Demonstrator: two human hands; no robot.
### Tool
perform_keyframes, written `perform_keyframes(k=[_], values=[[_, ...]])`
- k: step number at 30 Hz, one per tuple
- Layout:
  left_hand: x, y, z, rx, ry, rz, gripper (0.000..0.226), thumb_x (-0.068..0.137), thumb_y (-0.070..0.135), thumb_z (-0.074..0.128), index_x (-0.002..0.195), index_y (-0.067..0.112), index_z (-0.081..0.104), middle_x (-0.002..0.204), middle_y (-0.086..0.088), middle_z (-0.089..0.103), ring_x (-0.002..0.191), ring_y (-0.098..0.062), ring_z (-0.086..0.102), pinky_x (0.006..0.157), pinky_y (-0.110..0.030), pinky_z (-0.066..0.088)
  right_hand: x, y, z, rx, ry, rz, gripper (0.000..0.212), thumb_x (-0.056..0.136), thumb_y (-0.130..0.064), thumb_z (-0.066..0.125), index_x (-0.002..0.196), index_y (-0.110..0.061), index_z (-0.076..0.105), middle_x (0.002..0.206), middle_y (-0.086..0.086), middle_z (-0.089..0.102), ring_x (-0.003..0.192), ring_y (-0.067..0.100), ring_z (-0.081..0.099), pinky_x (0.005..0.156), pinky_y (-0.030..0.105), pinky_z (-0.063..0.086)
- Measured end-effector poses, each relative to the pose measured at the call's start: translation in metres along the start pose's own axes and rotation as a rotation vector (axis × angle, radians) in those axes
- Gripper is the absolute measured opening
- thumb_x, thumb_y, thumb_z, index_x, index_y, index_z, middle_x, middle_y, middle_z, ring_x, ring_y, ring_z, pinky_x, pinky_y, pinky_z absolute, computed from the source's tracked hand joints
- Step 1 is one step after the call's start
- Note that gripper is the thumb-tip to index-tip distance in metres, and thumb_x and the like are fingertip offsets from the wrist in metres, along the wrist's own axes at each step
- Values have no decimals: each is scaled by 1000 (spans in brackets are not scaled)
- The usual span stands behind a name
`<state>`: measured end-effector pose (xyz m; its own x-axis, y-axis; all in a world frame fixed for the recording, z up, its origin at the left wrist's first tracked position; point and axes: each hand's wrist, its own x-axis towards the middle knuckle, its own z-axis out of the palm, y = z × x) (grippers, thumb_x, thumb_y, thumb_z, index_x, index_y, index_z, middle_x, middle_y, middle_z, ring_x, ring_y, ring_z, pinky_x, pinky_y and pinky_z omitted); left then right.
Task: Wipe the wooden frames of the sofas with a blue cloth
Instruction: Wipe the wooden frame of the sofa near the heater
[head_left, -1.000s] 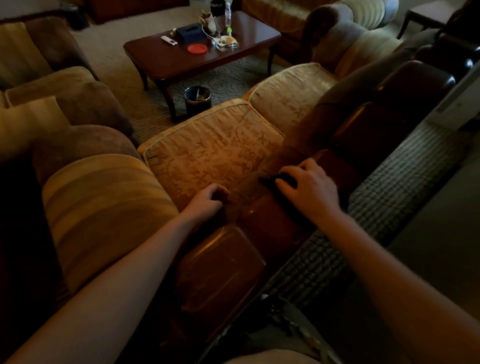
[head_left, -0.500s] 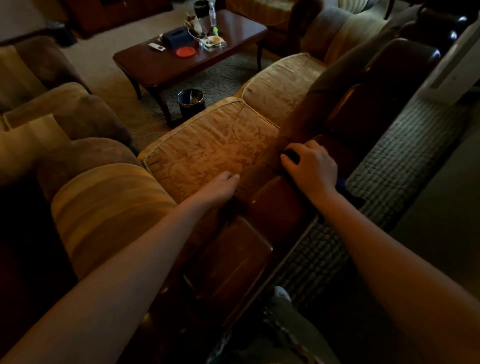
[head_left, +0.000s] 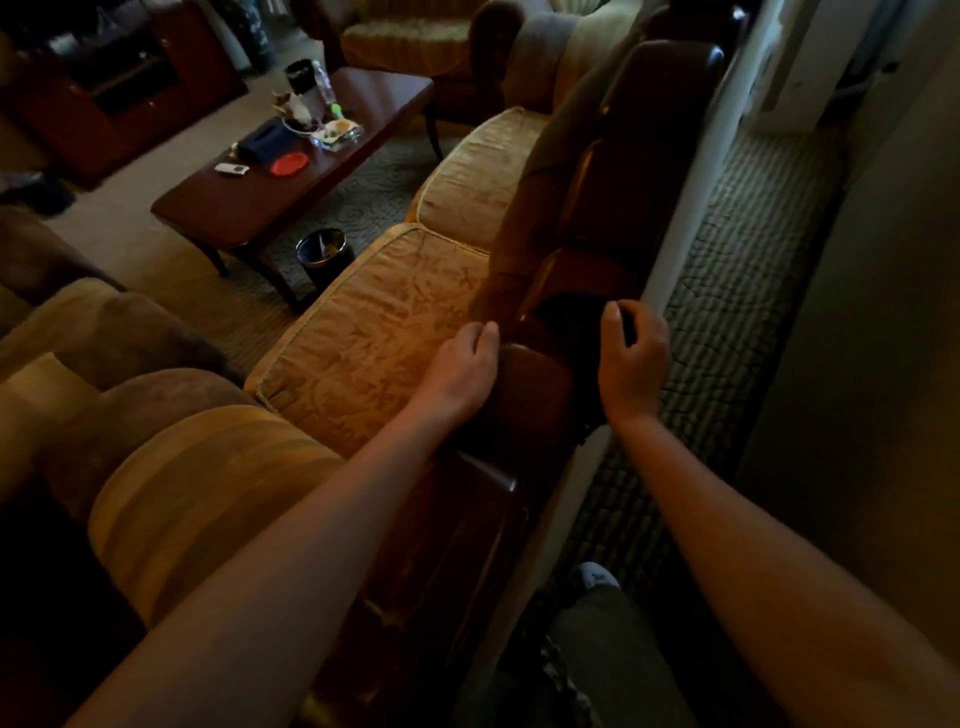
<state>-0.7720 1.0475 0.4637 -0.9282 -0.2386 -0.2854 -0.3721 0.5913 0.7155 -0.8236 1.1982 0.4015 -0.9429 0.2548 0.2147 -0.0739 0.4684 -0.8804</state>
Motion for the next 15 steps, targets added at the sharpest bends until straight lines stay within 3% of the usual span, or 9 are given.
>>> perform_keyframes(k=[2,5,7,9,12,15], values=[[5,-4,12,103,-40,-11,64,95,59,22,143,19,35,145,-15,38,134,-33,36,109,-41,29,-12,0,6,108,37,94,35,96,-32,49,117,-4,58,112,12,56,95,8,47,83,23,41],[7,-9,24,306,-45,-45,66,94,63,19,149,26,21,151,-16,27,135,-37,32,109,-50,29,-83,0,4,278,121,152,50,88,-51,44,113,-10,55,105,5,57,95,12,54,82,25,43],[9,-12,26,335,-30,-24,65,95,62,19,149,27,19,151,-17,25,136,-37,31,110,-51,27,-144,2,1,292,108,175,44,81,-57,43,107,-24,52,100,-5,58,93,8,56,81,27,46],[12,-14,26,334,-14,-20,64,95,61,19,149,28,19,151,-17,26,136,-37,31,110,-51,27,-172,-7,-1,284,68,115,33,82,-54,45,103,-28,50,98,-3,57,91,10,57,80,27,47],[12,-15,27,333,12,-12,62,96,59,20,149,28,20,149,-18,29,134,-37,32,110,-49,27,-125,0,1,327,65,73,33,90,-42,47,102,-12,52,90,-4,53,84,10,53,76,21,44],[11,-15,27,338,33,5,61,96,58,21,149,27,21,149,-18,30,135,-37,32,110,-49,27,-38,20,12,325,125,356,33,98,-32,45,111,-2,53,95,3,56,89,14,53,77,28,42]])
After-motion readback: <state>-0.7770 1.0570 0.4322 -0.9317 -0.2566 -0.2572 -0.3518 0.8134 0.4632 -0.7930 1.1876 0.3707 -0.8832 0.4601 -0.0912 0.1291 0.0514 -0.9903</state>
